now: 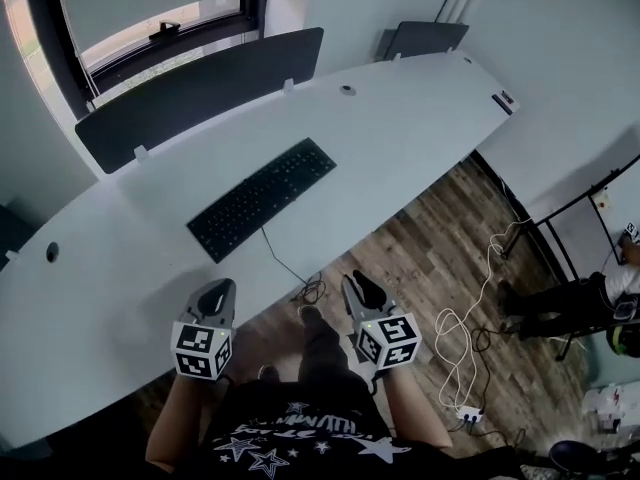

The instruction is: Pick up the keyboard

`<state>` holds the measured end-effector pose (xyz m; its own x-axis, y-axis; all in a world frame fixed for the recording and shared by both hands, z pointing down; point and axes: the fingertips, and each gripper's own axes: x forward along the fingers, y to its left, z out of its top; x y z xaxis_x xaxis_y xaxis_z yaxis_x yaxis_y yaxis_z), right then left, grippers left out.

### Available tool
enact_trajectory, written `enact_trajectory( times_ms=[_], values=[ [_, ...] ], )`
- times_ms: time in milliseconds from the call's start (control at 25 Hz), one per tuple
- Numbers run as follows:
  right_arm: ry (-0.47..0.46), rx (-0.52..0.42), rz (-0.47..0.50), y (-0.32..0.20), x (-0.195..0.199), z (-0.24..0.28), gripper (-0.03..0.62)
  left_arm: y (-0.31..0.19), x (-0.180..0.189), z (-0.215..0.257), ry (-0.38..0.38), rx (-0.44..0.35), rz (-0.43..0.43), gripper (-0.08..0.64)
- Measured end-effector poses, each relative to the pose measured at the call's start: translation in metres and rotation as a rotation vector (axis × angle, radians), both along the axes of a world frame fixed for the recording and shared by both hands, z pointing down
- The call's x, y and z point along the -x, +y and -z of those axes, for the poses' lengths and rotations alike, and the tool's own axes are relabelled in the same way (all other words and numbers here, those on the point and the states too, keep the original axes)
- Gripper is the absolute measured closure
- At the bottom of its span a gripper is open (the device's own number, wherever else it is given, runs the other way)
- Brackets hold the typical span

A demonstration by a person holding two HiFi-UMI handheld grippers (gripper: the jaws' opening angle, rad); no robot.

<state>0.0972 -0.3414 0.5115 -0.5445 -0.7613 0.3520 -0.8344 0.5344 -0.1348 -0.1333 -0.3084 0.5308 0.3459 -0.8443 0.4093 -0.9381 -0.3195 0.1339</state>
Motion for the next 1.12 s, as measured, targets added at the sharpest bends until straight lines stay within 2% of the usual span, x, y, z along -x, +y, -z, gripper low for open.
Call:
enact_trajectory(
  times_ms=[80,200,320,480,680,840,1120],
  values=[
    [0.023,0.002,0.052,-0.021,0.010,-0.006,0.482,-0.008,0.009,-0.001,-0.009,0.008,0.056,0.546],
    [0.094,0.000,0.121,-0.059,0.021,-0.015,0.346,-0.023,0.016,0.001,-0.012,0.022,0.135,0.545],
    [0.163,-0.031,0.211,-0.097,0.033,-0.015,0.271,-0.041,0.018,0.006,-0.018,0.030,0.198,0.546],
    [0.241,-0.071,0.348,-0.137,0.054,-0.015,0.223,-0.071,0.021,0.010,-0.016,0.031,0.277,0.545],
    [0.362,-0.125,0.492,-0.173,0.069,-0.023,0.149,-0.101,0.015,0.019,-0.032,0.021,0.327,0.546],
    [0.516,-0.238,0.636,-0.192,0.080,-0.033,0.121,-0.108,0.019,0.016,-0.029,0.031,0.394,0.546],
    [0.808,-0.378,0.921,-0.222,0.103,-0.071,0.105,-0.113,0.024,0.010,-0.021,0.045,0.510,0.546]
  ],
)
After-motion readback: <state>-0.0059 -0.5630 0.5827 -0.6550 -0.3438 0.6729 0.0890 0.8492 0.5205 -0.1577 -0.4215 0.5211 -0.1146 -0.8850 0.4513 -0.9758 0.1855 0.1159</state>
